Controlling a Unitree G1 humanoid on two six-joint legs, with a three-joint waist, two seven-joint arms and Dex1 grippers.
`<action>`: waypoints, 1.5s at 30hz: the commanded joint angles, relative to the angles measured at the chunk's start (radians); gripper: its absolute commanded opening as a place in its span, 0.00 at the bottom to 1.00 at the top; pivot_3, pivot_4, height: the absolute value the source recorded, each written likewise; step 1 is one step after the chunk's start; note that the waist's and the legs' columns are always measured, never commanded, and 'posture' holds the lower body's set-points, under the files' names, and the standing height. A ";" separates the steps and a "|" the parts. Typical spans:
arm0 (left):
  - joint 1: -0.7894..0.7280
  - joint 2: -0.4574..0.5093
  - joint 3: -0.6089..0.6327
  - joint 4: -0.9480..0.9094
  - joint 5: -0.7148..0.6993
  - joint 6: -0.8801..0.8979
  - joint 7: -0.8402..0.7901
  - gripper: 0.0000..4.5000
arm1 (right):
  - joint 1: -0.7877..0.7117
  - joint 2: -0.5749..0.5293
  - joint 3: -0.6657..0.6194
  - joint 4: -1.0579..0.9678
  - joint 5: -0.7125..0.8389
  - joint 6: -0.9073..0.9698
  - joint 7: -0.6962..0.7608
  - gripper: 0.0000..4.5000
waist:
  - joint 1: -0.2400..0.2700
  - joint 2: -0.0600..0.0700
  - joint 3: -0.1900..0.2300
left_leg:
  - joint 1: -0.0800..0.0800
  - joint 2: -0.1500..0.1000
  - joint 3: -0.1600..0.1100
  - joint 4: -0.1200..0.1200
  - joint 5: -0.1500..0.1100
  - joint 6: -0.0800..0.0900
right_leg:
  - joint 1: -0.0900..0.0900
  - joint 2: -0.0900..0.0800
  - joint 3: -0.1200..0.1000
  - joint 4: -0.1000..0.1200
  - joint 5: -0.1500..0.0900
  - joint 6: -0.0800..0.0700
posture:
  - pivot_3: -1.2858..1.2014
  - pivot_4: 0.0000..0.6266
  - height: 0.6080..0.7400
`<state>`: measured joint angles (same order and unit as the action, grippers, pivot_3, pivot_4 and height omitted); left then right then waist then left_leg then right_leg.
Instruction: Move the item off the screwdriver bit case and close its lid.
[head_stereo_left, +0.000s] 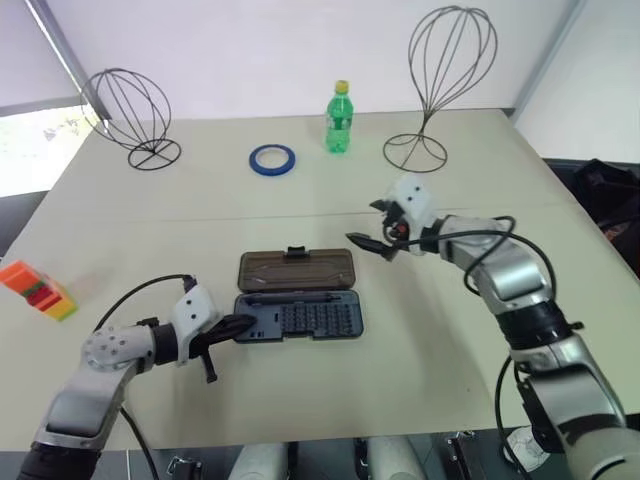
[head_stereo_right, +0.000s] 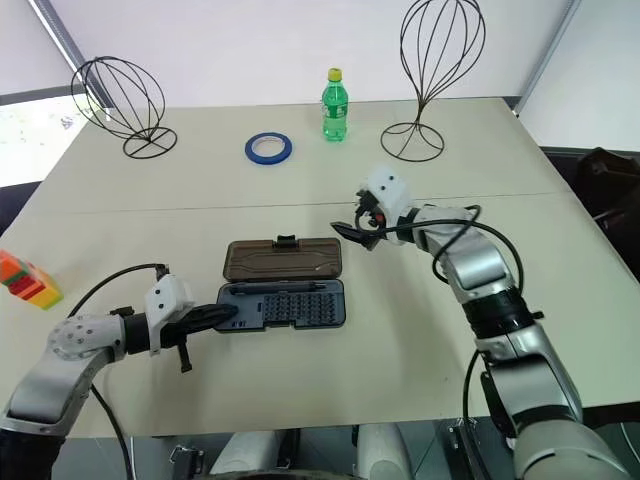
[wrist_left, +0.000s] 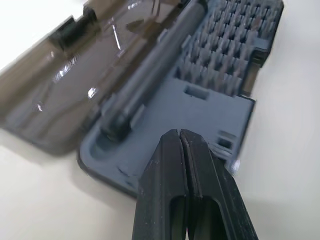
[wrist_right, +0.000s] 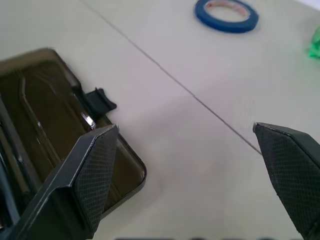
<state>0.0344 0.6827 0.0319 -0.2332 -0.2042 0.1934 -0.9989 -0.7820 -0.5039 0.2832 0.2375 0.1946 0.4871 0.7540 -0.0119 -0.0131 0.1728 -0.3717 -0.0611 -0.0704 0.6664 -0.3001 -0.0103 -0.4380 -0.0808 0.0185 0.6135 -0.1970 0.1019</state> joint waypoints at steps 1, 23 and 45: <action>0.024 0.025 -0.060 0.080 0.072 -0.038 0.006 0.01 | -0.088 0.035 0.042 0.158 -0.079 -0.076 0.052 1.00 | -0.004 0.002 -0.001 | 0.001 0.000 0.000 0.000 0.000 0.000 | 0.000 0.000 0.000 0.000 0.000 0.000 | 0.52 0.24 1.00; 0.153 -0.003 -0.045 -0.097 -0.017 0.067 0.154 0.00 | -0.312 0.260 0.155 0.878 -0.356 -0.396 0.399 0.02 | -0.031 0.011 -0.009 | 0.018 0.000 0.000 -0.008 -0.001 0.000 | 0.013 0.001 0.001 -0.001 -0.002 -0.002 | 0.52 0.24 1.00; 0.085 -0.052 -0.028 -0.119 -0.098 0.194 0.214 0.00 | -0.085 0.022 0.062 0.252 -0.453 -0.835 0.163 0.01 | -0.018 0.012 -0.012 | 0.016 0.000 -0.002 -0.012 0.001 -0.002 | 0.010 0.001 0.000 -0.001 -0.003 -0.004 | 0.52 0.24 1.00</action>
<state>0.1119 0.6282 -0.0088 -0.3661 -0.2871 0.3554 -0.7854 -0.8746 -0.4662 0.3733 0.5678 -0.2522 -0.3491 0.9318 -0.0298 -0.0010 0.1607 -0.3552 -0.0611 -0.0723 0.6540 -0.2992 -0.0125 -0.4276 -0.0800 0.0189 0.6126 -0.2005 0.0981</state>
